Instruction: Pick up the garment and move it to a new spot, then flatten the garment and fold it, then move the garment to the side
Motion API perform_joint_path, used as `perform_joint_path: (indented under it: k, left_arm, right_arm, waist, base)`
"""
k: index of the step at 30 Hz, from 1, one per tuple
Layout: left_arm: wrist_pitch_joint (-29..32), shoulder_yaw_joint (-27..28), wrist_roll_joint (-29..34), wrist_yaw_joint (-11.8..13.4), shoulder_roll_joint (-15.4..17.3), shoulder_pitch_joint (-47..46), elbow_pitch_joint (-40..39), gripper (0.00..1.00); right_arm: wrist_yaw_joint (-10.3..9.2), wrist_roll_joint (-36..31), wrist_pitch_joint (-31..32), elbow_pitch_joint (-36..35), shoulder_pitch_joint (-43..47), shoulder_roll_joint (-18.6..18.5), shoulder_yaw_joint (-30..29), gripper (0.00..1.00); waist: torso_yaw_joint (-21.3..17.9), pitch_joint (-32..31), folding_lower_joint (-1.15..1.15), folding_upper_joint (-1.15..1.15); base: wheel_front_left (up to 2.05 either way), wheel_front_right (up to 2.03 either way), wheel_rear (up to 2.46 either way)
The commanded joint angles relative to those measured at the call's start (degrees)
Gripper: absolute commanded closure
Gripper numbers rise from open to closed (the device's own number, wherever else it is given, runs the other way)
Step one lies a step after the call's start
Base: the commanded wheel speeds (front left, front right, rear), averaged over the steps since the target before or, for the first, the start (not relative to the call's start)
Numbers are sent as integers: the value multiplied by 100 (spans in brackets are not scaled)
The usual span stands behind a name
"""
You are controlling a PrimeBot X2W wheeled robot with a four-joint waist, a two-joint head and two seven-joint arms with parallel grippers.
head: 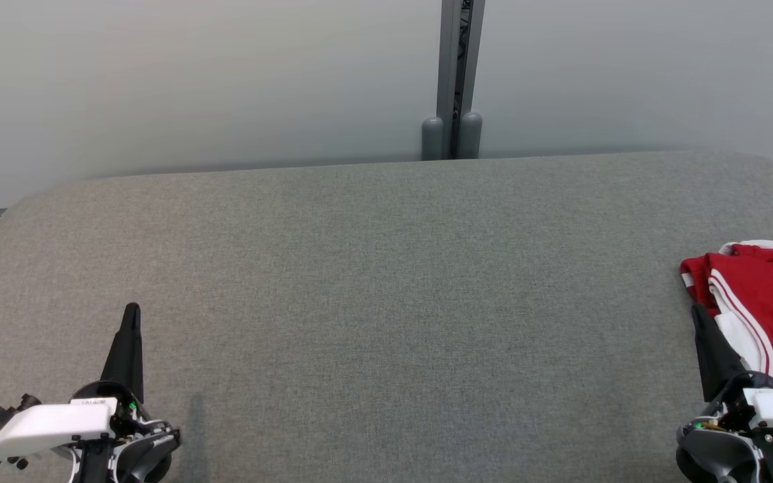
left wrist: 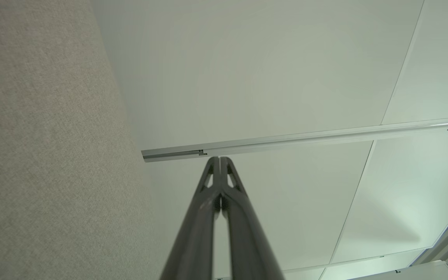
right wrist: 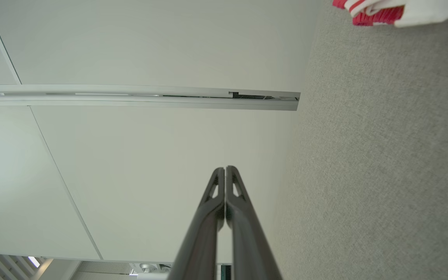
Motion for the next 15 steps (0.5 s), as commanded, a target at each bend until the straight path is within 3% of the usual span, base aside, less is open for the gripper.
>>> perform_joint_path:
  k: [1, 15]
  left_arm:
    - [18, 22, -8, -23, 31, -86, -18, 100]
    - [18, 22, -8, -23, 31, -87, -18, 100]
  right_arm:
    - [2, 15, 18, -18, -51, -52, -5, 100]
    - [2, 15, 18, -18, -51, -52, -4, 100]
  waist:
    - [0, 0, 0, 0]
    - [0, 0, 0, 0]
  base:
    - [0, 0, 0]
    - [0, 0, 0]
